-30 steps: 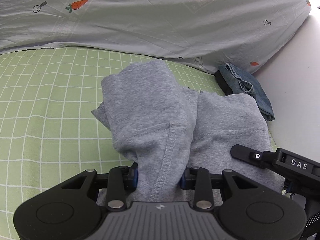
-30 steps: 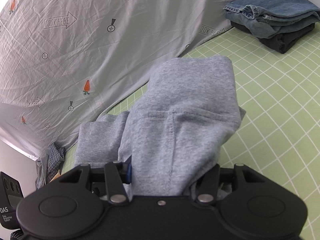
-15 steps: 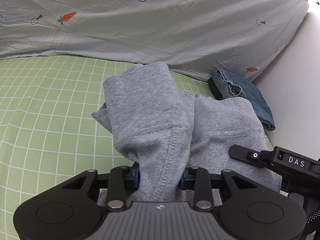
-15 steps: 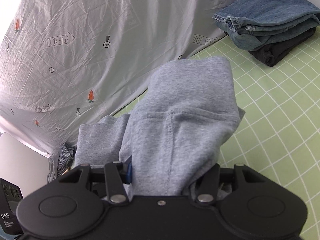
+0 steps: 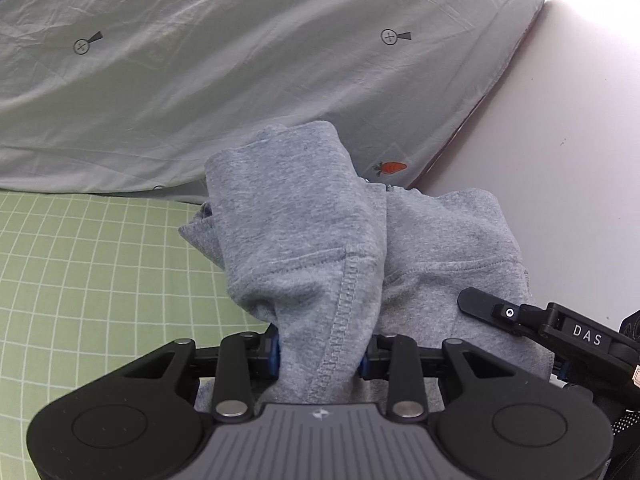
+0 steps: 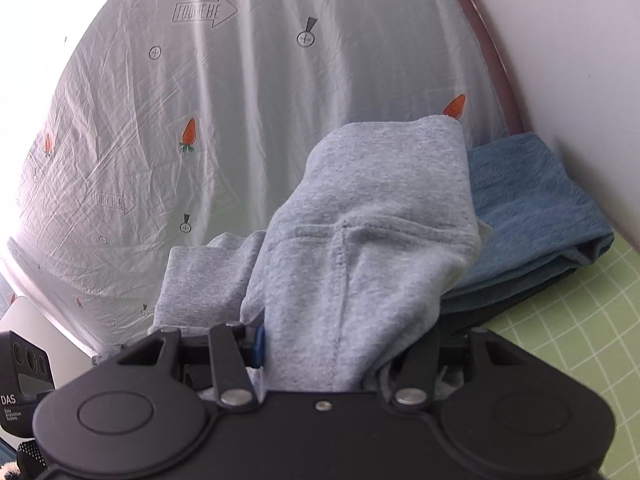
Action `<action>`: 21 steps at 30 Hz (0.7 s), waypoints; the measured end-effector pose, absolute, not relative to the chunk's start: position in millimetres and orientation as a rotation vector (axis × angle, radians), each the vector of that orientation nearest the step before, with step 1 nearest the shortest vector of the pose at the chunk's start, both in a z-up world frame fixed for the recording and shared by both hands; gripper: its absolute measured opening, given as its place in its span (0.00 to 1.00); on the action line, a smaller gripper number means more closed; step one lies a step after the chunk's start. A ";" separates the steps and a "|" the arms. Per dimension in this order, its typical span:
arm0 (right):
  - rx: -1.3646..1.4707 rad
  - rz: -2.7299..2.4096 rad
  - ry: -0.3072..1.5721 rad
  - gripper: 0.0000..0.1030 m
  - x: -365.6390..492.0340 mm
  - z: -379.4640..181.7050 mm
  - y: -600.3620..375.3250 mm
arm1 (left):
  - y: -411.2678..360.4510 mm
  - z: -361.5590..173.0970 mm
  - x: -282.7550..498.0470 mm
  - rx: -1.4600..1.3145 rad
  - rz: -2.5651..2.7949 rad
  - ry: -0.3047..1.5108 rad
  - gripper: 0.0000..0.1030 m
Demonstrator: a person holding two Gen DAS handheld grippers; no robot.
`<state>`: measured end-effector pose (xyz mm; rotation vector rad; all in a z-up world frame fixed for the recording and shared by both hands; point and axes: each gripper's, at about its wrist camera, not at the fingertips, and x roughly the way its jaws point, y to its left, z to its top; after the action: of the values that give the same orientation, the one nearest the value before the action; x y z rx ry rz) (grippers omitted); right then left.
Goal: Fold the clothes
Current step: 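Grasp the folded hoodie with both grippers and carry it to the jeans stack, then lower the hoodie onto the folded jeans stack and open both grippers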
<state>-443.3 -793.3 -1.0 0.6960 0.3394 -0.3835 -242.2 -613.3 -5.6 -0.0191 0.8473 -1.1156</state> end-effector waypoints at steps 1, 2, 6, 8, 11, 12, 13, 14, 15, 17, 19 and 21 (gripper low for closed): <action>0.673 -0.389 0.332 0.50 -443.2 3.0 -809.7 | -633.7 -1.6 -243.7 -0.016 -1.138 0.835 0.34; 0.651 -0.395 0.325 0.50 -443.2 7.1 -826.2 | -655.9 2.2 -244.9 -0.002 -1.159 0.818 0.34; 0.555 -0.433 0.316 0.50 -428.8 15.5 -896.5 | -735.7 7.4 -235.4 0.039 -1.197 0.761 0.34; 0.533 -0.458 0.330 0.51 -414.4 10.4 -929.3 | -771.0 3.4 -225.9 0.055 -1.185 0.757 0.34; 0.535 -0.512 0.403 0.53 -386.9 -19.1 -972.8 | -816.1 -12.0 -216.5 0.105 -1.158 0.745 0.34; 0.540 -0.532 0.434 0.55 -377.5 -31.4 -986.3 | -831.5 -23.8 -211.0 0.133 -1.136 0.758 0.35; 0.545 -0.551 0.464 0.56 -368.0 -43.7 -999.8 | -841.7 -35.8 -205.5 0.151 -1.117 0.781 0.36; 0.549 -0.571 0.496 0.56 -358.7 -56.3 -1012.9 | -849.9 -49.3 -199.3 0.169 -1.096 0.812 0.36; 0.551 -0.595 0.549 0.58 -351.2 -74.3 -1021.8 | -851.9 -62.6 -192.3 0.169 -1.078 0.842 0.39; 0.579 -0.626 0.597 0.69 -344.1 -105.8 -1031.8 | -854.8 -89.1 -178.2 0.165 -1.040 0.901 0.46; 0.627 -0.623 0.538 0.75 -350.9 -119.6 -1033.5 | -847.0 -98.6 -169.9 0.128 -1.058 0.906 0.55; 0.609 -0.630 0.545 0.77 -350.1 -117.3 -1030.8 | -842.2 -101.4 -166.3 0.119 -1.081 0.898 0.61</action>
<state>-350.1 -1030.8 -117.3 0.6094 0.5455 -0.6296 -166.3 -842.2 -101.4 0.1194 0.8982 -1.0812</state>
